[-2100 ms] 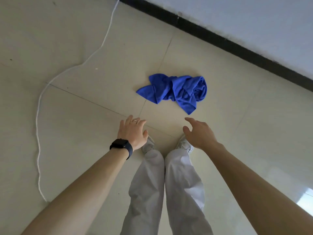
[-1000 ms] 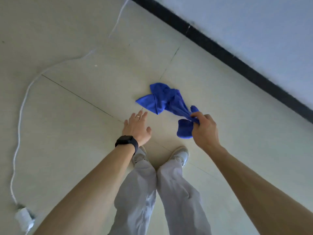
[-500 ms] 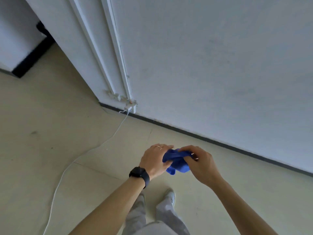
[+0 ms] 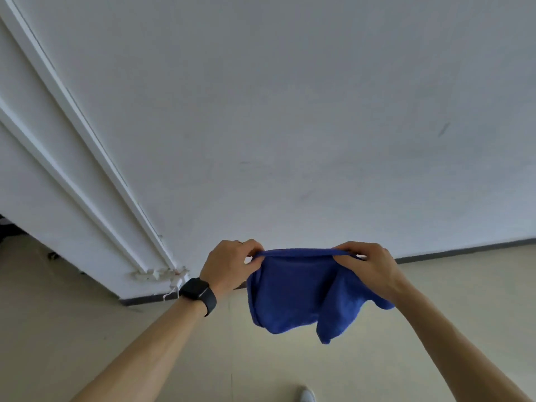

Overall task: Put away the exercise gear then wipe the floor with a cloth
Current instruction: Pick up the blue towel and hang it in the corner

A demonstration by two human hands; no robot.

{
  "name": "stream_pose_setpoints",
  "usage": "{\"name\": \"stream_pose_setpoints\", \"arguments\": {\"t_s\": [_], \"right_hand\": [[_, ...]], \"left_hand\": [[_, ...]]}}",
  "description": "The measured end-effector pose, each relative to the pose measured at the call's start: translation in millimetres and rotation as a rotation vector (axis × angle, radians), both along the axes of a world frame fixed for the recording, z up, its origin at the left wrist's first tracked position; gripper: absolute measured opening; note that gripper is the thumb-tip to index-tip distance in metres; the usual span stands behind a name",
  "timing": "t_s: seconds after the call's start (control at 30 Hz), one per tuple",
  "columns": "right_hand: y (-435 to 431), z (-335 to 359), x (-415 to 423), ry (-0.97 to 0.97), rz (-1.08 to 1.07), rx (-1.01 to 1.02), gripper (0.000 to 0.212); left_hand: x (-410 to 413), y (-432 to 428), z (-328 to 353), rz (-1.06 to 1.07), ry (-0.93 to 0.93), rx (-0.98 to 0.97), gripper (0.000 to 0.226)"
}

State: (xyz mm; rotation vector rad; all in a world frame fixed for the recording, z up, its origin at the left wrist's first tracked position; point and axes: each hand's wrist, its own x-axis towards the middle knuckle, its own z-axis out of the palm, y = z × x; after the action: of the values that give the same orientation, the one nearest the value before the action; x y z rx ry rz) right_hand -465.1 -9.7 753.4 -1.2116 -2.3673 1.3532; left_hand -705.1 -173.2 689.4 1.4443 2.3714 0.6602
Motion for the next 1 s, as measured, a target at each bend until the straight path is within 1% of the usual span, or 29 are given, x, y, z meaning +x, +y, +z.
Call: {"name": "stream_pose_setpoints", "arguments": {"t_s": [0.03, 0.1, 0.17, 0.2, 0.23, 0.27, 0.3, 0.33, 0.37, 0.43, 0.47, 0.53, 0.6, 0.67, 0.73, 0.9, 1.0], "right_hand": [[2.4, 2.8, 1.8, -0.001, -0.035, 0.036, 0.029], [6.2, 5.0, 3.5, -0.056, -0.078, 0.184, 0.031], [3.2, 6.7, 2.0, -0.104, -0.041, 0.329, 0.024], [-1.6, 9.6, 0.3, -0.082, -0.008, 0.354, 0.031], [-7.1, 12.7, -3.1, -0.034, 0.026, 0.338, 0.045], [-12.2, 17.6, -8.3, 0.021, 0.047, 0.292, 0.056], [-16.3, 23.8, -14.3, 0.072, 0.055, 0.247, 0.060], [-17.7, 27.2, -20.2, 0.124, 0.056, 0.210, 0.057], [-16.5, 31.7, -24.3, 0.157, 0.035, 0.213, 0.045], [-10.4, 43.3, -26.1, 0.170, -0.025, 0.307, 0.016], [-6.9, 49.8, -24.6, 0.169, -0.043, 0.361, 0.010], [-2.2, 62.9, -19.2, 0.174, -0.053, 0.435, 0.014], [0.2, 74.2, -8.5, 0.147, -0.050, 0.513, 0.019], [2.4, 79.6, 2.9, 0.111, -0.052, 0.585, 0.018], [6.5, 83.1, 24.7, 0.091, -0.108, 0.617, 0.017], [23.2, 79.6, 110.2, -0.025, -0.358, 0.603, 0.014], [28.4, 78.8, 177.7, -0.106, -0.479, 0.599, 0.017]], "left_hand": [[0.2, 4.1, 11.6, -0.005, -0.039, 0.012, 0.016], [5.0, 15.2, 35.6, -0.022, -0.150, 0.055, 0.016], [12.6, 28.6, 60.9, -0.085, -0.183, 0.091, 0.017], [17.8, 36.2, 74.3, -0.137, -0.160, 0.092, 0.019], [23.4, 43.5, 87.4, -0.192, -0.125, 0.086, 0.020], [28.5, 50.9, 100.0, -0.244, -0.080, 0.078, 0.021], [33.4, 58.0, 112.2, -0.292, -0.032, 0.072, 0.022], [37.0, 63.6, 122.2, -0.328, 0.014, 0.066, 0.022], [40.4, 68.7, 132.6, -0.361, 0.063, 0.065, 0.021], [44.9, 75.8, 150.5, -0.397, 0.151, 0.071, 0.021], [45.5, 78.1, 158.0, -0.399, 0.180, 0.086, 0.021], [45.7, 82.8, 168.7, -0.393, 0.212, 0.124, 0.020], [51.5, 88.1, 174.1, -0.399, 0.205, 0.172, 0.020], [59.5, 92.8, 172.9, -0.409, 0.163, 0.203, 0.020], [72.9, 100.5, 169.8, -0.425, 0.161, 0.198, 0.023], [109.1, 143.7, 157.3, -0.495, 0.386, 0.128, 0.029], [150.9, 185.1, 154.7, -0.535, 0.451, 0.111, 0.030]]}}
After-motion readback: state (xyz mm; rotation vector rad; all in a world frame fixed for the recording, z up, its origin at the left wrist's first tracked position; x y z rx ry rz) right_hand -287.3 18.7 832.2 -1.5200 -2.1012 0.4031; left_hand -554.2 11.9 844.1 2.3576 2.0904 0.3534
